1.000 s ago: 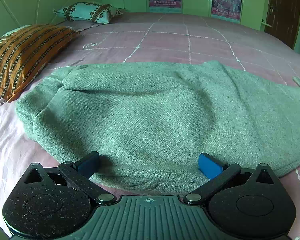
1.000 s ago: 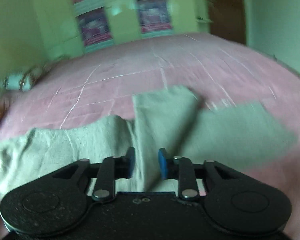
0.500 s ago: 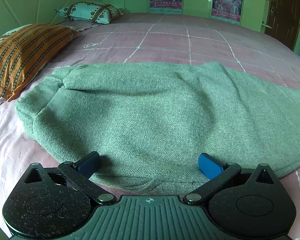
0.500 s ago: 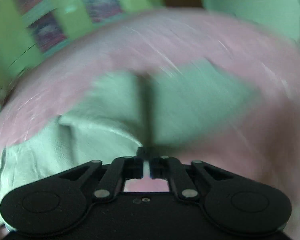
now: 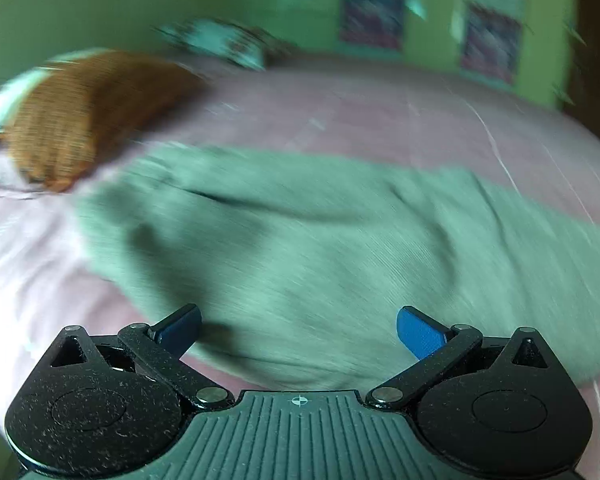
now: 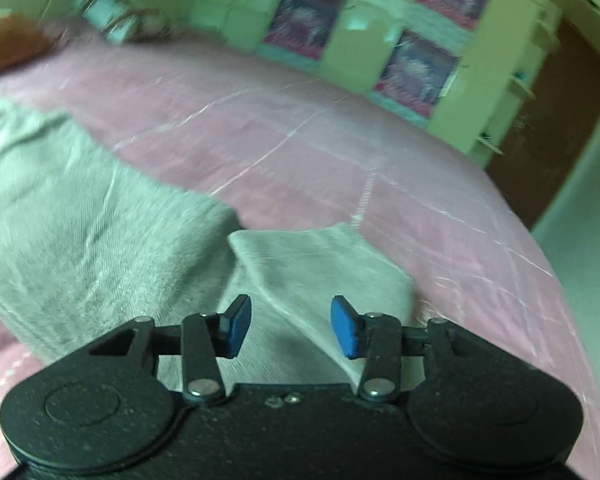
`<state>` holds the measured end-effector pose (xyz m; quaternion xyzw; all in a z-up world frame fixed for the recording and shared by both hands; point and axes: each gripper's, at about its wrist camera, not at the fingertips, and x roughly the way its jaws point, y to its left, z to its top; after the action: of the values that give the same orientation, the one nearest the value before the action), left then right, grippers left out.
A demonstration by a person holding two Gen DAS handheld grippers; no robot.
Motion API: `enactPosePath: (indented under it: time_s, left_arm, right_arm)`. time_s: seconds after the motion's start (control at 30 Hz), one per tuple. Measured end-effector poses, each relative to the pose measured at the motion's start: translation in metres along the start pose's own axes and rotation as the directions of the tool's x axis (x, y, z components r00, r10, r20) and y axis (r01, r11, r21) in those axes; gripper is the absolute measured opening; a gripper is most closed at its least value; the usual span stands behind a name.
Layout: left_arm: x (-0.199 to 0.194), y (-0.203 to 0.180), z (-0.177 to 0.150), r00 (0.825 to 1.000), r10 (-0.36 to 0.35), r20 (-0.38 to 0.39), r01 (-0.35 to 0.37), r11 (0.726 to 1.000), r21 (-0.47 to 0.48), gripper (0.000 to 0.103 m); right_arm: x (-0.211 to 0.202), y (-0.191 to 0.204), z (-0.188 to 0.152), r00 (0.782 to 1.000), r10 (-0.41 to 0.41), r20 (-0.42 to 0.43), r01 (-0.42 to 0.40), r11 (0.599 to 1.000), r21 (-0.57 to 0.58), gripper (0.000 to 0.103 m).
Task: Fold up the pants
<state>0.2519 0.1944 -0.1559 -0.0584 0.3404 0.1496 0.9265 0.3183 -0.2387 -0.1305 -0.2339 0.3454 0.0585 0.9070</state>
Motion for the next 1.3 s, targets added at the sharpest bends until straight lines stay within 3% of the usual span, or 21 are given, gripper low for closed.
enactPosePath:
  time_s: [0.03,0.1,0.13,0.23,0.33,0.43,0.5,0.57,0.63,0.7,0.77,0.8,0.9,1.0,1.13,1.2,1.27,1.3]
  left_arm:
    - [-0.001,0.004,0.0,1.0,0.029,0.009,-0.029,0.999,-0.027,0.103]
    - [0.006,0.013,0.001,0.998,0.044,-0.041,-0.047,0.996,-0.079,0.103]
    - [0.014,0.015,0.001,0.995,0.028,-0.093,-0.037,0.995,-0.092,0.103]
    - [0.026,0.018,0.001,0.99,0.005,-0.137,-0.02,0.994,-0.111,0.103]
    - [0.028,0.021,0.002,0.99,-0.009,-0.143,-0.009,0.992,-0.125,0.103]
    - [0.029,0.025,0.003,0.989,-0.02,-0.146,0.0,0.99,-0.139,0.103]
    - [0.028,0.023,0.0,0.989,-0.021,-0.146,0.0,0.99,-0.142,0.103]
    - [0.029,0.023,0.001,0.989,-0.024,-0.148,0.003,0.989,-0.145,0.103]
    - [0.03,0.024,0.001,0.988,-0.031,-0.151,0.008,0.988,-0.152,0.103]
    - [0.029,0.024,0.001,0.988,-0.034,-0.153,0.01,0.988,-0.155,0.103]
    - [0.029,0.023,0.001,0.988,-0.033,-0.153,0.009,0.988,-0.155,0.103]
    - [0.029,0.023,0.001,0.988,-0.033,-0.153,0.009,0.988,-0.155,0.103]
    - [0.029,0.023,0.001,0.988,-0.03,-0.153,0.006,0.988,-0.154,0.103]
    - [0.029,0.022,0.001,0.988,-0.03,-0.151,0.006,0.988,-0.155,0.103]
    - [0.028,0.022,0.001,0.988,-0.031,-0.152,0.007,0.988,-0.156,0.103]
    - [0.028,0.022,0.001,0.988,-0.033,-0.15,0.009,0.987,-0.158,0.103]
    - [0.028,0.022,0.001,0.988,-0.032,-0.15,0.008,0.987,-0.158,0.103]
    - [0.028,0.022,0.0,0.988,-0.032,-0.149,0.008,0.987,-0.159,0.103]
  right_arm:
    - [0.008,0.003,0.002,1.0,-0.012,-0.012,0.012,1.0,-0.019,0.031]
    - [0.015,0.006,0.0,0.999,-0.029,-0.037,0.028,0.999,-0.033,0.018]
    - [0.018,0.004,0.0,0.998,-0.034,-0.048,0.033,0.999,-0.021,0.0]
    - [-0.001,-0.017,0.002,0.997,-0.071,0.018,0.068,0.989,0.131,0.0]
    - [-0.047,-0.051,0.001,0.981,-0.134,0.142,0.085,0.948,0.308,0.0]
    - [-0.092,-0.097,-0.017,0.959,-0.176,0.222,0.034,0.851,0.525,0.0]
    - [-0.109,-0.125,-0.043,0.957,-0.201,0.21,0.014,0.753,0.658,0.0]
    - [-0.111,-0.145,-0.077,0.964,-0.213,0.159,0.018,0.649,0.76,0.0]
    - [-0.091,-0.163,-0.118,0.984,-0.166,0.062,0.034,0.522,0.852,0.0]
    - [-0.065,-0.171,-0.152,0.996,-0.091,-0.026,0.064,0.447,0.892,0.0]
    - [-0.055,-0.168,-0.164,0.998,-0.059,-0.039,0.062,0.454,0.889,0.0]
    - [-0.058,-0.167,-0.163,0.997,-0.069,-0.027,0.056,0.466,0.883,0.0]
    - [-0.075,-0.175,-0.157,0.994,-0.1,0.035,0.013,0.435,0.9,0.0]
    - [-0.089,-0.179,-0.15,0.983,-0.167,0.073,0.008,0.438,0.899,0.0]
    - [-0.077,-0.184,-0.17,0.992,-0.12,0.029,0.017,0.369,0.929,0.0]
    - [-0.07,-0.188,-0.182,0.996,-0.062,0.068,-0.048,0.282,0.958,0.0]
    - [-0.068,-0.191,-0.187,0.992,-0.071,0.105,-0.086,0.23,0.969,0.013]
    - [-0.065,-0.192,-0.188,0.992,-0.063,0.112,-0.095,0.222,0.97,0.013]
